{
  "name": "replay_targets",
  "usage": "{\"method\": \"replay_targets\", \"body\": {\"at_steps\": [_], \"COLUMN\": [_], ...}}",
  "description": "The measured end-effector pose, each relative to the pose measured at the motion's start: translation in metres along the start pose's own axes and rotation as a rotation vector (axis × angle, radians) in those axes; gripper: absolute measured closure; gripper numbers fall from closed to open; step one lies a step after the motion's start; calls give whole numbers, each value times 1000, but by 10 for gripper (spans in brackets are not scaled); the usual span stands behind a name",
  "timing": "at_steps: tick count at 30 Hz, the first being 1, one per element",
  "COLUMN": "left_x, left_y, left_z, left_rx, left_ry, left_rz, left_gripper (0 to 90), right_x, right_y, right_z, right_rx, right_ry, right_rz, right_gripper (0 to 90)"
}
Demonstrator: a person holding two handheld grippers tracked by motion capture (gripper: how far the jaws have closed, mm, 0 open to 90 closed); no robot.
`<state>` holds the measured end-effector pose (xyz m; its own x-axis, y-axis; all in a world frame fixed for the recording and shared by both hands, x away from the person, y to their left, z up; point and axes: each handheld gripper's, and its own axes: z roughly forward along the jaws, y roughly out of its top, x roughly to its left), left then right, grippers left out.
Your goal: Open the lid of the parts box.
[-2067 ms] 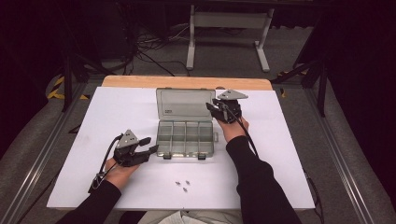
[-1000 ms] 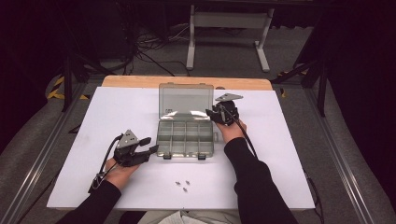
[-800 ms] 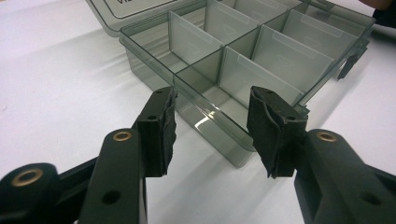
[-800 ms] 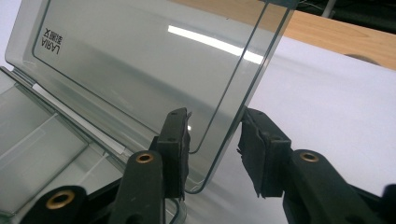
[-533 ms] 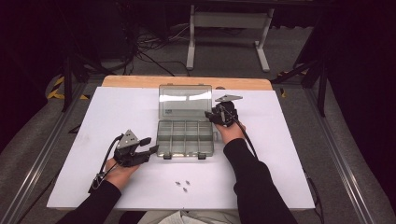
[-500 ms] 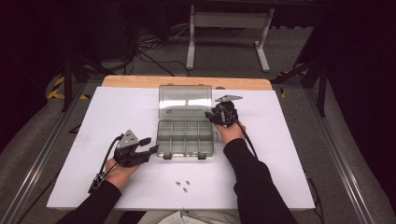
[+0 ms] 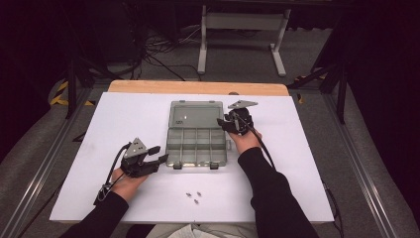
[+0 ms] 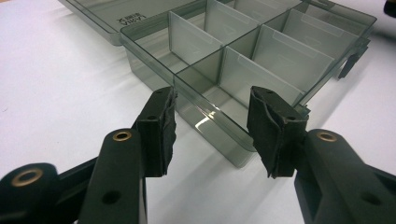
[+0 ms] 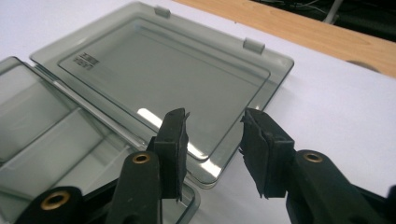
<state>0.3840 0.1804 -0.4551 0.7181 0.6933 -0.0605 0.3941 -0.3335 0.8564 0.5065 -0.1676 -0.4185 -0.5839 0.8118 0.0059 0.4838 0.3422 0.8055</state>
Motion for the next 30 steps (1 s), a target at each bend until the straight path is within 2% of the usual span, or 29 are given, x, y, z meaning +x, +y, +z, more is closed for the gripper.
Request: {"method": "replay_targets", "body": {"at_steps": [4, 9, 14, 19, 24, 27, 30], "left_x": [0, 0, 0, 0, -5, -7, -8], "left_y": [0, 0, 0, 0, 3, 4, 5], "left_z": [0, 0, 0, -1, -6, -10, -13], "left_rx": [0, -1, 0, 1, -23, -38, -46], "left_ry": [0, 0, 0, -2, -12, -13, -16], "left_rz": [1, 1, 1, 5, 28, 41, 31], "left_gripper": [518, 518, 518, 518, 517, 510, 494], "right_x": [4, 11, 14, 19, 29, 38, 48], "right_y": [0, -7, -12, -15, -13, -10, -7], "right_z": [-5, -8, -9, -19, -40, -52, -63], "right_rx": [25, 69, 96, 77, 49, 26, 11], "right_ry": [14, -3, -15, 9, 55, 79, 99], "right_rz": [-27, -93, -116, -115, -136, -162, -201], "right_gripper": [577, 572, 574, 575, 573, 573, 573]}}
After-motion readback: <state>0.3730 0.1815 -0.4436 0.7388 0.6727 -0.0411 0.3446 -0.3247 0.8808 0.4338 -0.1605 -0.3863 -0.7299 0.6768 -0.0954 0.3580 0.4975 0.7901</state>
